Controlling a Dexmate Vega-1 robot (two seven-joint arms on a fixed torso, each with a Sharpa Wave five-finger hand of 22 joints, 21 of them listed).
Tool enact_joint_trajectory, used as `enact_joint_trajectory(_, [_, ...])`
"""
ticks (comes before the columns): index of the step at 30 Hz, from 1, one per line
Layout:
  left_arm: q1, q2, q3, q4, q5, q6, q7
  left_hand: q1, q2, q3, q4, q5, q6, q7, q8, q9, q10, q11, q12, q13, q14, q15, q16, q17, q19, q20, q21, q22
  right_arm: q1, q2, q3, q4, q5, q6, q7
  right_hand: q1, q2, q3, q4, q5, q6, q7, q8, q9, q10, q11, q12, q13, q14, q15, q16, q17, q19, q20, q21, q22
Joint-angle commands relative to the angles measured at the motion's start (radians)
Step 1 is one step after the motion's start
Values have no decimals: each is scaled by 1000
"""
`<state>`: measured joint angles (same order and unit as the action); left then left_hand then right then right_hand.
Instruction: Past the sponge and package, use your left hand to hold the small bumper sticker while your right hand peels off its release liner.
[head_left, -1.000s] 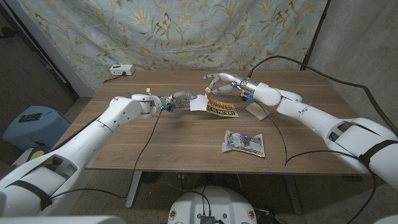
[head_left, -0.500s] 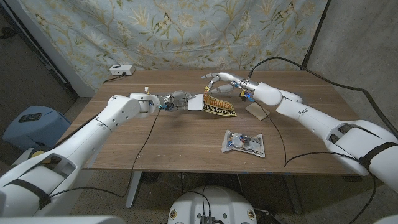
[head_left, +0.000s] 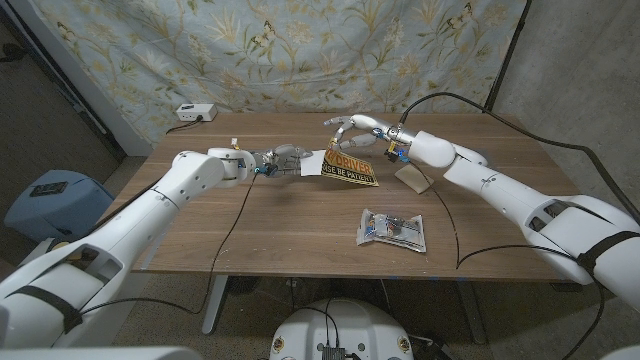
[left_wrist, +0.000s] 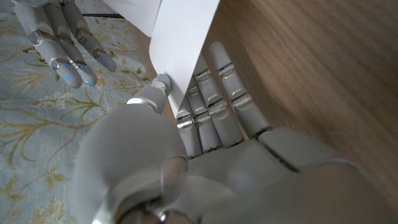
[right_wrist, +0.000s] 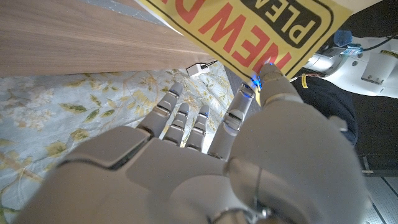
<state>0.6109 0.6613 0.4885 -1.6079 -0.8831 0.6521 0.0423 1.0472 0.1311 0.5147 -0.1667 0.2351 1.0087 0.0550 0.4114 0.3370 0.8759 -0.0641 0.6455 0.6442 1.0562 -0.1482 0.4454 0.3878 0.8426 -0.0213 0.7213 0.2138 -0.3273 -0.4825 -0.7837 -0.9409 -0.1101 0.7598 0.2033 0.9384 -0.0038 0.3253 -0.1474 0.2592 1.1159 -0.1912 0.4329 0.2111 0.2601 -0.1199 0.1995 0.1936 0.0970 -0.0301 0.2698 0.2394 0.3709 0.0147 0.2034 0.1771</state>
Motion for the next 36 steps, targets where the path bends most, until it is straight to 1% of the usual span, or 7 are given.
enact_joint_trajectory(1, [-9, -3, 5, 15, 8, 2, -13, 7, -2, 9, 2, -2, 6, -2, 4, 0, 23, -13, -3, 0, 4, 0, 0, 8, -4, -1, 10, 0, -5, 0, 20, 9, 70, 6, 74, 3, -4, -3, -4, 6, 2, -8, 7, 2, -1, 4, -1, 1, -2, 6, -2, 4, 5, 10, -2, 0])
enact_joint_trajectory(9, [-14, -3, 7, 18, 12, 7, -14, 7, -3, 11, 1, -2, 5, -1, 5, 1, 23, -14, -5, 3, 5, 0, -2, 12, -6, -1, 17, -1, -7, 2, 27, 18, 106, 6, 116, 4, -6, -2, -5, 10, 4, -8, 6, 1, -4, 3, -2, 1, -4, 7, -3, 5, 4, 12, -2, 1])
enact_joint_trajectory(11, [-14, -4, 6, 19, 12, 7, -14, 6, -3, 11, 2, -2, 5, 0, 5, 0, 20, -17, -6, 4, 5, 1, -4, 12, -7, -3, 19, -1, -8, 3, 30, 21, 116, 7, 126, 4, -7, -2, -5, 11, 4, -9, 6, 1, -5, 3, -2, 1, -5, 8, -4, 5, 4, 12, -2, 1])
enact_joint_trajectory(13, [-14, -2, 6, 18, 12, 8, -16, 5, -4, 12, 2, -2, 5, 0, 5, 0, 20, -13, -7, 3, 6, 0, -5, 12, -7, -3, 21, -2, -8, 3, 32, 24, 123, 9, 132, 5, -7, -2, -5, 11, 4, -8, 6, 0, -5, 3, -2, 1, -6, 8, -4, 6, 4, 12, -2, 1])
enact_joint_trajectory(22, [-17, 0, 4, 18, 13, 9, -23, 3, -5, 14, 2, -3, 7, 0, 7, 0, 25, -13, -9, 5, 7, 0, -8, 16, -11, -3, 28, -3, -12, 7, 43, 39, 154, 23, 157, 3, -6, -2, -3, 15, 3, -7, 4, -2, -7, 2, -3, 1, -8, 7, -5, 7, 4, 11, -2, 1])
enact_joint_trajectory(36, [-11, 3, 6, 13, 18, 10, -21, 1, -6, 17, 2, -4, 5, -1, 7, -1, 28, -13, -14, 8, 10, 1, -11, 23, -16, -5, 41, -4, -34, -15, 62, -1, 171, 9, 167, 4, -6, -5, -2, 19, 5, -8, 4, -4, -7, 2, -2, 1, -8, 7, -5, 9, 3, 12, -2, 1])
